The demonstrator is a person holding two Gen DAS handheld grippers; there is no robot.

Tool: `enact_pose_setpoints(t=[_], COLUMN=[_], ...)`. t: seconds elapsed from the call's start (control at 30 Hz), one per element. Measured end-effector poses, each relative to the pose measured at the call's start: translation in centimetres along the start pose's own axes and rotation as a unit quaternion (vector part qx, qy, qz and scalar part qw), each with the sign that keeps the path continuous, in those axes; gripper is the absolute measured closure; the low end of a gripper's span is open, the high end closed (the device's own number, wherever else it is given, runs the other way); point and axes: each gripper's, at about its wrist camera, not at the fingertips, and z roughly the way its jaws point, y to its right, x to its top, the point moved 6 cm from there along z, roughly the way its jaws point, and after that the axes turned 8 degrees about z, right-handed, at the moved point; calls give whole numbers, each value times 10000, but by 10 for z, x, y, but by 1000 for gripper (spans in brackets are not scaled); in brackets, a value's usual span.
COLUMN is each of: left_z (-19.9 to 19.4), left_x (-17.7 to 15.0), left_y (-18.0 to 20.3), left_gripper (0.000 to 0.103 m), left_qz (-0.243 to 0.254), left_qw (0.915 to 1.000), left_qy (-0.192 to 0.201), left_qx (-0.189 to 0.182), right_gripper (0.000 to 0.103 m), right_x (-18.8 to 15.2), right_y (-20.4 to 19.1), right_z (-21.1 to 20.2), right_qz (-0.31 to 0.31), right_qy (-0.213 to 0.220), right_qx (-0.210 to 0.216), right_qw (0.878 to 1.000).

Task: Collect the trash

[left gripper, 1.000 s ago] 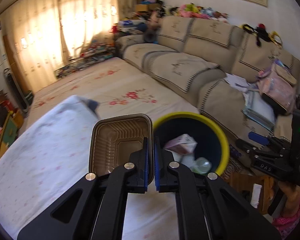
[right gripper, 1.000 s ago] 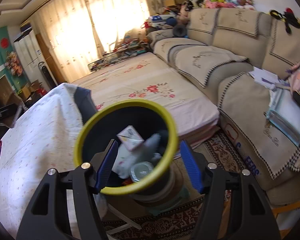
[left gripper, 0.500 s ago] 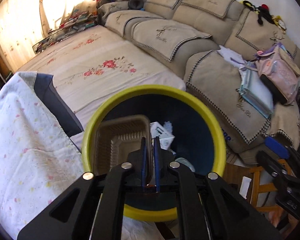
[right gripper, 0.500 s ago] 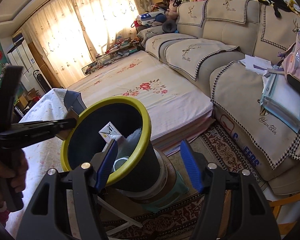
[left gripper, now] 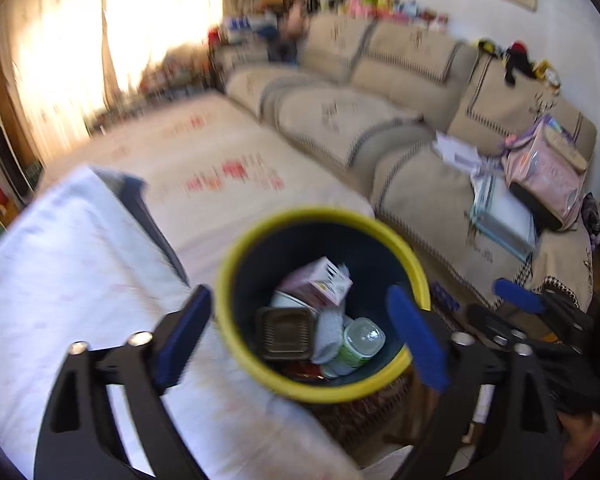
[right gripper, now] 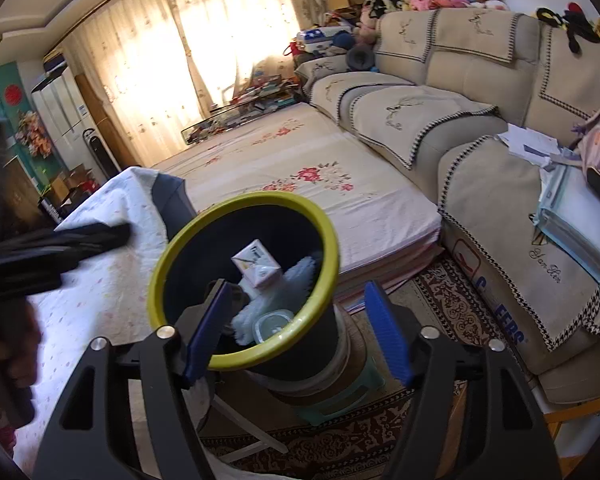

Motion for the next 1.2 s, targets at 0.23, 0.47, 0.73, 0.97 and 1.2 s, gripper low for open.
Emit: enact_pose_setpoints(t=[0.23, 0.47, 0.73, 0.97, 1.2], left_z=[-137, -256, -340, -398, -417], left_x=[-51, -135, -219, -268, -277], left_y=[-57, -121, -161, -155, -135], left_gripper=[5, 5, 5, 5, 5], left_qz=[-518, -1307, -2025, -2329, -2304], left_qw=[9903, 9528, 9201, 8986, 8933], left_qy=[757, 947, 823, 1063, 1203], left_qx=[1042, 2572, 3251, 3562, 3668], right_gripper=[29, 11, 7, 7, 7], right_x=[-10, -25, -44, -53, -61], right_y=[-46, -113, -178, -204, -209], right_z=[-10, -34, -82, -120, -135], right_qz=[-485, -1243, -1961, -2204, -2217], right_qy=[-52, 50, 240, 472, 554], right_qx=[267, 649, 1034, 1189, 1219], right_qw=[9985, 9901, 9748, 9670, 9659])
